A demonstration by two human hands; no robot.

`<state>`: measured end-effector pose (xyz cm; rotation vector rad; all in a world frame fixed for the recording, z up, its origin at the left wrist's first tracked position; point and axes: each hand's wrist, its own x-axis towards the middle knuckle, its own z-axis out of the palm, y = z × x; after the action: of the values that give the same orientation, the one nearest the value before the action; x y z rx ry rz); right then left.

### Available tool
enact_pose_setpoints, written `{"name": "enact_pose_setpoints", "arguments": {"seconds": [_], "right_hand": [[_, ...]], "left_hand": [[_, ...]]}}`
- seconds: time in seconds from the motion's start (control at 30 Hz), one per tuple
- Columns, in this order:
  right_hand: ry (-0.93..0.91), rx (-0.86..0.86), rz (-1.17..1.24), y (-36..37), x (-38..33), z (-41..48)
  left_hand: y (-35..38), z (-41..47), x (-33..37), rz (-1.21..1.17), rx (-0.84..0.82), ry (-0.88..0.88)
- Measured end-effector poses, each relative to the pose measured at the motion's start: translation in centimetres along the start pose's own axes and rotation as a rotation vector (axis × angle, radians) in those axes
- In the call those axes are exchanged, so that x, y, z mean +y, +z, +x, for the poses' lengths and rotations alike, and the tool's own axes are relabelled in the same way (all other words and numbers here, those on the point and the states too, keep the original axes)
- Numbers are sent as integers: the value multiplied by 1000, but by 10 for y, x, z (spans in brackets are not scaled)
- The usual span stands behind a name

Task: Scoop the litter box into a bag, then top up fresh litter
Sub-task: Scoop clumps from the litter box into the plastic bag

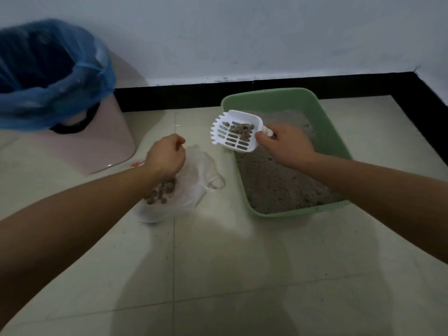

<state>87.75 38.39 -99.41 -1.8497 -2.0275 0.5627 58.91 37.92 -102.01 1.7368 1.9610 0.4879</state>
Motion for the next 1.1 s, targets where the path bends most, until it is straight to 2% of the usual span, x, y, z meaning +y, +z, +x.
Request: {"name": "enact_pose_setpoints", "arguments": {"seconds": [0.07, 0.13, 0.23, 0.3, 0.37, 0.43, 0.5, 0.6, 0.73, 0.9, 1.03, 1.1], "right_hand": [[-27, -58, -56, 11, -33, 1], [-106, -91, -220, 25, -69, 0], [-369, -70, -551, 50, -117, -5], [-584, -49, -787, 68, -143, -7], [-767, -75, -1039, 82, -162, -10], [-878, -113, -1216, 90, -173, -12], [-933, -43, -1257, 88, -177, -13], [-889, -45, -1134, 70, -170, -9], [-626, -48, -891, 2, -153, -1], [-377, -38, -861, -72, -89, -11], [-267, -156, -867, -81, -21, -30], [-237, -223, -921, -76, 8, -40]], "left_hand": [[-17, -4, -24, 208, 53, 20], [-32, -10, -49, 407, 80, 10], [-51, -22, -82, 565, 71, -74], [-58, -29, -98, 561, 14, -154], [-62, -34, -107, 423, -25, -214], [-65, -35, -112, 307, -15, -210], [-66, -33, -112, 267, -17, -195], [-66, -28, -98, 288, -6, -191], [-60, -21, -53, 341, 68, -125], [-15, -15, 15, 96, 0, 69], [51, -34, 71, -313, -23, -110], [86, -52, 88, -400, -93, -123]]}}
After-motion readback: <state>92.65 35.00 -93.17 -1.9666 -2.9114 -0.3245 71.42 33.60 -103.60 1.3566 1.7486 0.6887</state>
